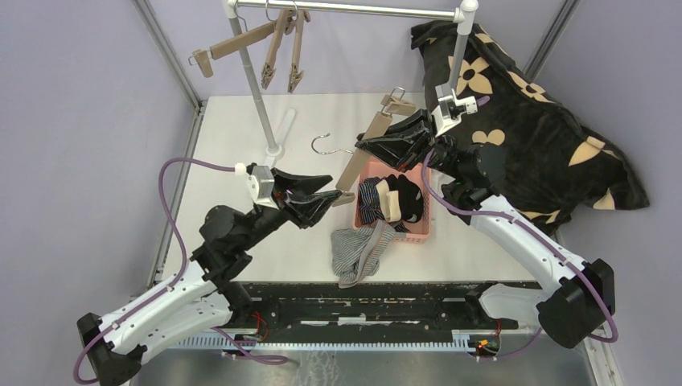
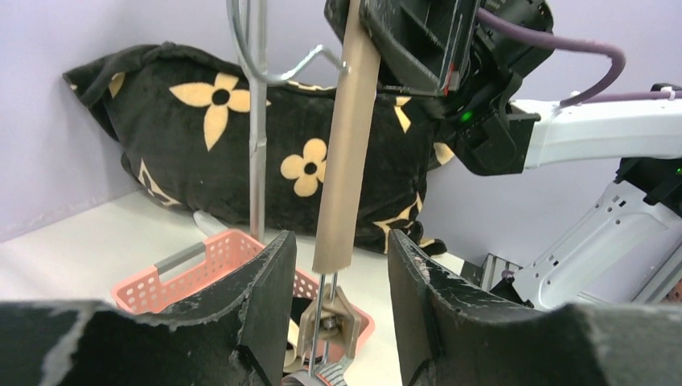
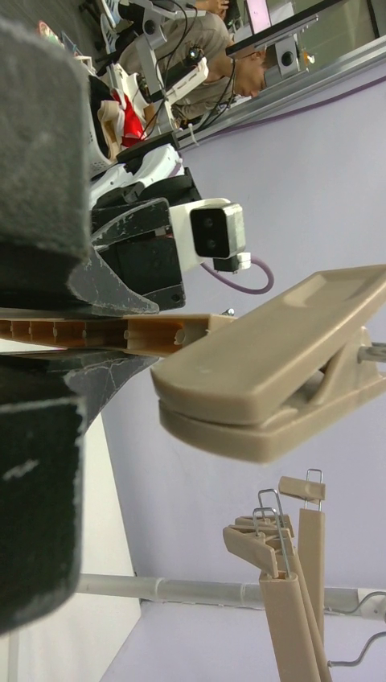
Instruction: Remove the underwear clipped to the hanger
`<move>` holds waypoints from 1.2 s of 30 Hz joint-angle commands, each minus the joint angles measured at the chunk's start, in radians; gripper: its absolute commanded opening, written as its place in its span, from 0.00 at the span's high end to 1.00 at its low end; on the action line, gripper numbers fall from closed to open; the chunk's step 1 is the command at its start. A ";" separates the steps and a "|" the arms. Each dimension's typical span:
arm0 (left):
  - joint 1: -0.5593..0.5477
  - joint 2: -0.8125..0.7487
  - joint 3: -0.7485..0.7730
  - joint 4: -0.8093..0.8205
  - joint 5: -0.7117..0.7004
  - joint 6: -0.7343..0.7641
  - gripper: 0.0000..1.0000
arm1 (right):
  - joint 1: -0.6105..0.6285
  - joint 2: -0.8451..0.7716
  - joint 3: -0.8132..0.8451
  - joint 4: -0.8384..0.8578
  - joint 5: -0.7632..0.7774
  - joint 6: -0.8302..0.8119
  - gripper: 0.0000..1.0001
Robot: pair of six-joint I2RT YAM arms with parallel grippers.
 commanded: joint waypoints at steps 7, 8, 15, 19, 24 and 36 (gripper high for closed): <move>0.003 0.098 0.099 0.039 0.061 0.042 0.51 | -0.001 -0.019 0.009 0.058 0.013 -0.004 0.99; 0.004 0.106 0.102 0.042 0.066 0.038 0.51 | -0.001 -0.020 0.008 0.057 0.013 -0.006 0.99; 0.004 0.140 0.089 0.091 0.074 0.040 0.57 | -0.001 -0.023 0.009 0.053 0.009 -0.006 0.99; 0.003 0.155 0.101 0.106 0.079 0.047 0.58 | -0.001 -0.025 0.006 0.050 0.003 -0.007 0.99; 0.003 0.184 0.136 0.091 0.108 0.051 0.61 | -0.001 -0.034 0.005 0.035 -0.001 -0.015 0.99; 0.005 0.193 0.175 0.034 0.138 0.046 0.97 | -0.002 -0.063 -0.009 -0.050 0.015 -0.073 0.99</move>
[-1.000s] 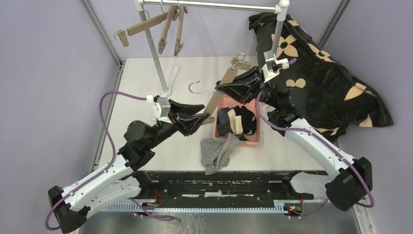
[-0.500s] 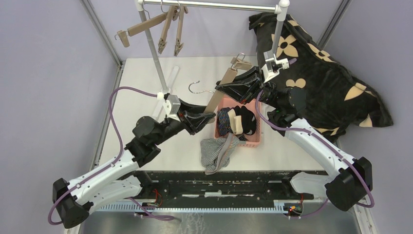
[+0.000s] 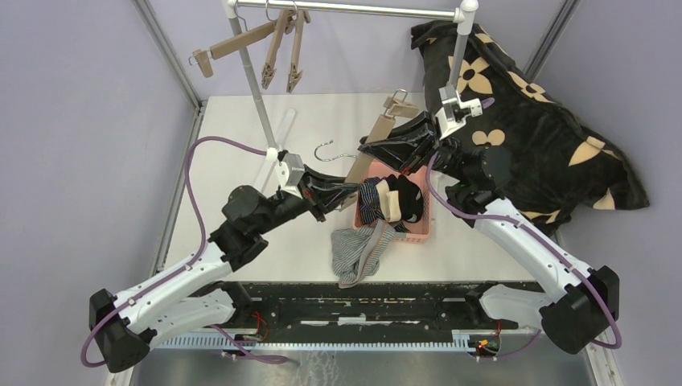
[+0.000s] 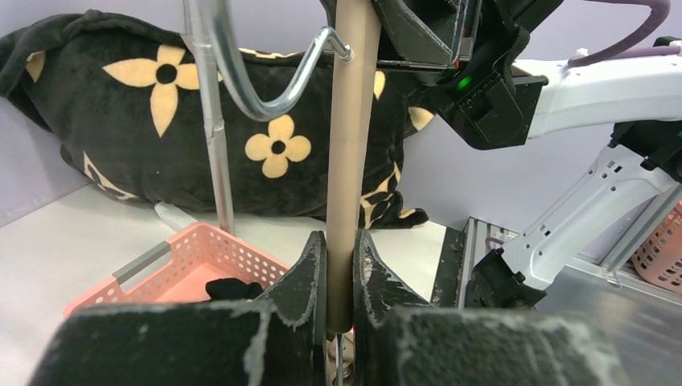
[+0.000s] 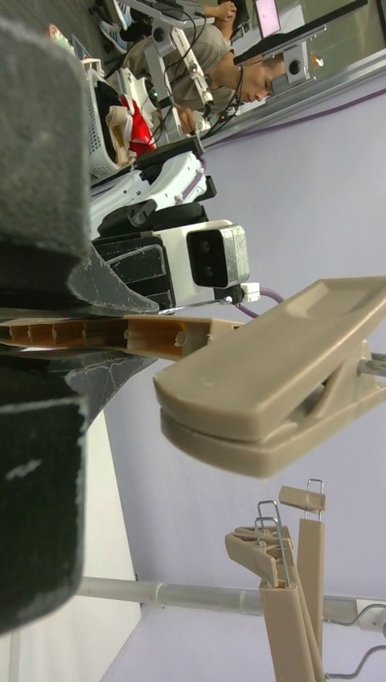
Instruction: Remove the underwear clipped to the hanger
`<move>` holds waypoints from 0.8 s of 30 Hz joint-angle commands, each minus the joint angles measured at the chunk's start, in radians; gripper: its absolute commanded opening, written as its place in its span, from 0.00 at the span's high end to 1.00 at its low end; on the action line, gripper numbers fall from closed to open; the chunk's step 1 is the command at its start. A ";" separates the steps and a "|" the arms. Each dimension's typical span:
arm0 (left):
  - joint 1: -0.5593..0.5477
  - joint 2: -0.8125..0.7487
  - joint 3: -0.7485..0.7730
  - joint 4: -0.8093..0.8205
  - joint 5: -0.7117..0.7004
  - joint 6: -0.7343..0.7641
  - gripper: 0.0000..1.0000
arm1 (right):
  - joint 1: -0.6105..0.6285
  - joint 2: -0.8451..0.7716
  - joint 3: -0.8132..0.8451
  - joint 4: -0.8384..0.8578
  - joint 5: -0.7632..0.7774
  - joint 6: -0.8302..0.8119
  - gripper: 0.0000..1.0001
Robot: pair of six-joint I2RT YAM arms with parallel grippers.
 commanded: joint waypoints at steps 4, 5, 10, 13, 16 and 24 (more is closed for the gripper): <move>0.004 -0.051 0.126 -0.100 -0.013 -0.003 0.97 | -0.001 -0.061 -0.024 -0.103 0.068 -0.122 0.75; 0.002 -0.059 0.147 -0.145 -0.034 -0.004 0.97 | -0.001 -0.065 -0.034 -0.106 0.070 -0.132 0.59; 0.003 -0.072 0.291 -0.426 -0.208 0.007 0.97 | -0.001 -0.095 -0.039 -0.274 0.084 -0.221 0.34; 0.003 -0.033 0.427 -0.653 -0.326 0.032 0.97 | 0.005 -0.115 -0.043 -0.462 0.101 -0.307 0.41; 0.003 0.031 0.574 -0.875 -0.424 0.055 0.97 | 0.064 -0.145 -0.054 -0.706 0.184 -0.424 0.49; 0.015 0.261 0.978 -1.221 -0.497 0.121 0.97 | 0.352 -0.296 -0.215 -1.046 0.663 -0.529 0.49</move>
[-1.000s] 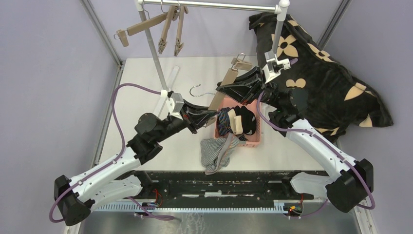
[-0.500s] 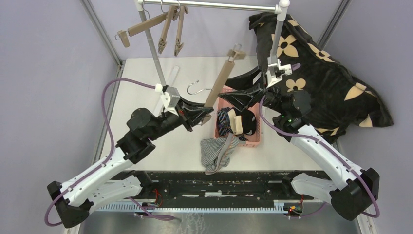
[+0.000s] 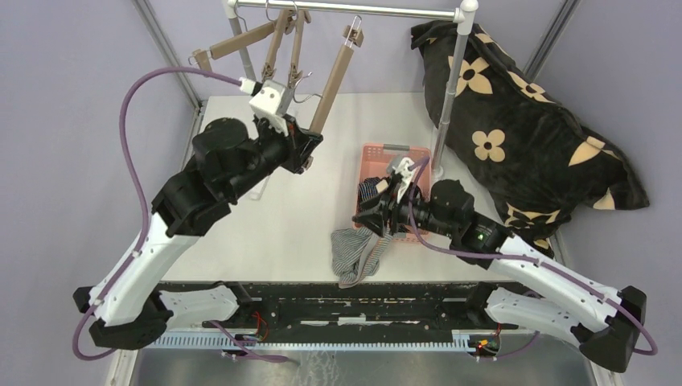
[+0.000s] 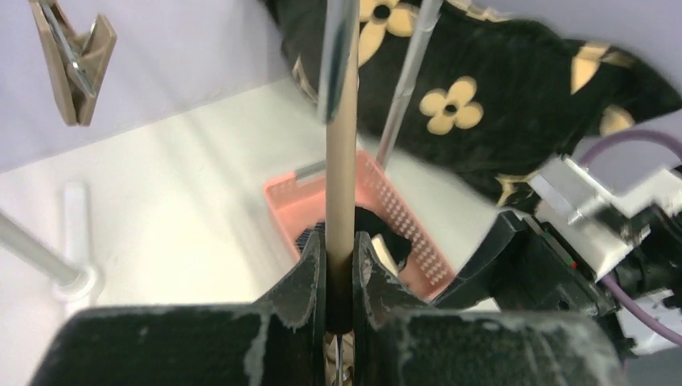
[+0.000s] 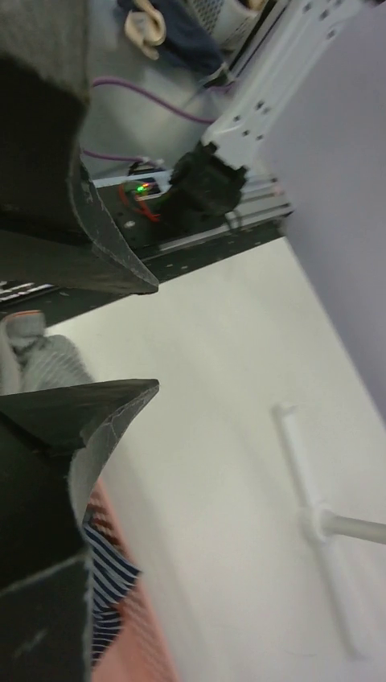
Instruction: Remove the underwear clipped to the hanger
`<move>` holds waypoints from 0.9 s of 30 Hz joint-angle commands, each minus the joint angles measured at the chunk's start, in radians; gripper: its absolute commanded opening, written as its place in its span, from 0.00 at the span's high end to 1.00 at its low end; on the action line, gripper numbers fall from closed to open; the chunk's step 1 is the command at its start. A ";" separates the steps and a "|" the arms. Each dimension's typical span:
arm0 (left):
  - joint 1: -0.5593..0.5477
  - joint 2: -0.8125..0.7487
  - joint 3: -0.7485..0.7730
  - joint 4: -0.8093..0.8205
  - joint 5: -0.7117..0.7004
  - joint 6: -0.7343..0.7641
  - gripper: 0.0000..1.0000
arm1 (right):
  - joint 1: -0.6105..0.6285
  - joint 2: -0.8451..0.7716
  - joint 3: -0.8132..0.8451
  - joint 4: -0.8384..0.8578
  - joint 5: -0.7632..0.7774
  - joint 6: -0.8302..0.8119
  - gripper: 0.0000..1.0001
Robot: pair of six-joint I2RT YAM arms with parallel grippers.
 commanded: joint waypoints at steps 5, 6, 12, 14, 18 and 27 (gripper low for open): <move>0.066 0.225 0.362 -0.326 -0.018 0.117 0.97 | 0.195 -0.154 -0.186 -0.270 0.341 -0.013 0.49; 0.100 0.242 0.381 -0.330 0.018 0.119 0.97 | 0.220 -0.158 -0.208 -0.273 0.368 -0.010 0.48; 0.327 0.337 0.434 -0.312 0.215 0.101 0.97 | 0.315 -0.080 -0.284 -0.217 0.443 0.004 0.46; 0.330 0.360 0.441 -0.314 0.222 0.100 0.97 | 0.323 -0.047 -0.300 -0.178 0.431 0.008 0.46; 0.331 0.375 0.450 -0.301 0.215 0.100 0.97 | 0.336 0.029 -0.319 -0.096 0.406 0.015 0.44; 0.331 0.369 0.487 -0.293 0.211 0.098 0.97 | 0.411 0.268 -0.249 0.034 0.454 0.013 0.28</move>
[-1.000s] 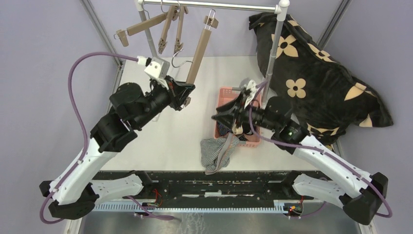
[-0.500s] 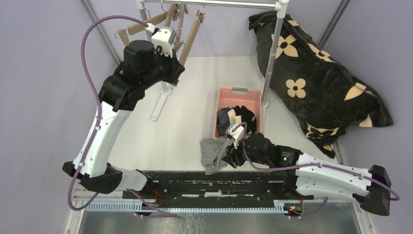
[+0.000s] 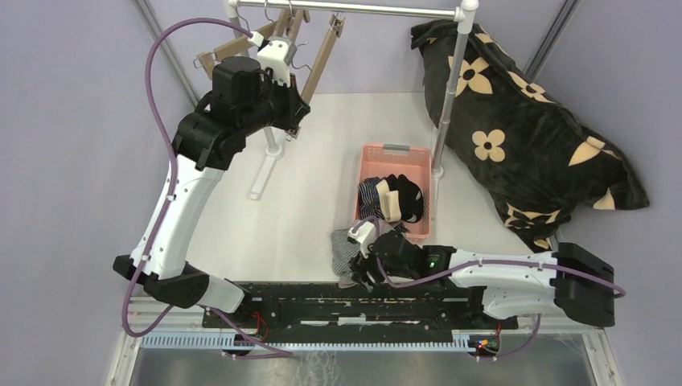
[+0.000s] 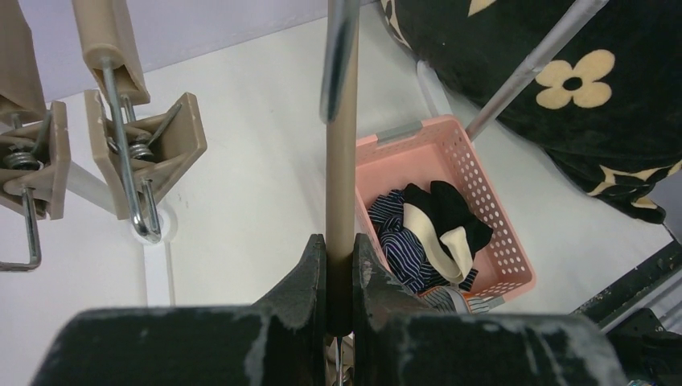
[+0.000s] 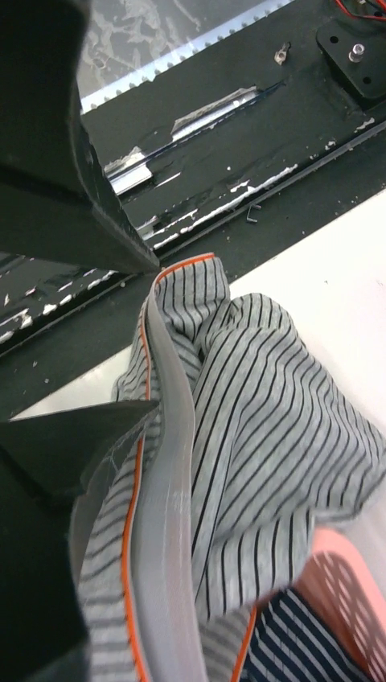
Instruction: Remove the underwear clipped to the hanger
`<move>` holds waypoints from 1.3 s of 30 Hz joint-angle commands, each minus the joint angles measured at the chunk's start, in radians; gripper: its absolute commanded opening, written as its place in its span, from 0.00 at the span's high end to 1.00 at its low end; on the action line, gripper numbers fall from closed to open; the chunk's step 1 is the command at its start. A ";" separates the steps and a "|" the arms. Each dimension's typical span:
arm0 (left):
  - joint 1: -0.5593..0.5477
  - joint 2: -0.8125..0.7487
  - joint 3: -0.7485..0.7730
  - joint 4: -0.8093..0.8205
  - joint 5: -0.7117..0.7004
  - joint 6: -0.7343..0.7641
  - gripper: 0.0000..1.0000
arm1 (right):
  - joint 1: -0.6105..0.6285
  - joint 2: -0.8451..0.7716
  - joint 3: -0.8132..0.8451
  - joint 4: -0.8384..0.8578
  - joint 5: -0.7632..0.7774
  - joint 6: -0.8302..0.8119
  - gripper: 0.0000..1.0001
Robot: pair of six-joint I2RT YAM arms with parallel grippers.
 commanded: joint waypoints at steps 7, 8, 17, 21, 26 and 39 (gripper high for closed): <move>0.000 0.000 0.080 0.023 0.035 0.051 0.97 | 0.050 0.393 0.161 0.173 0.107 0.005 0.25; 0.000 0.004 0.082 0.019 0.032 0.052 0.97 | 0.053 0.426 0.166 0.187 0.109 0.013 0.25; 0.000 0.068 0.160 -0.056 0.015 0.074 0.97 | 0.059 0.639 0.228 0.212 0.097 0.048 0.52; 0.002 0.090 0.223 -0.083 -0.004 0.074 0.97 | 0.070 0.665 0.271 0.142 0.126 0.059 0.99; 0.002 0.117 0.302 -0.100 -0.033 0.068 0.97 | 0.128 0.529 0.270 0.082 0.186 0.039 0.99; 0.002 0.166 0.323 -0.100 -0.090 0.052 0.97 | 0.227 -0.066 0.344 -0.170 0.601 -0.110 0.99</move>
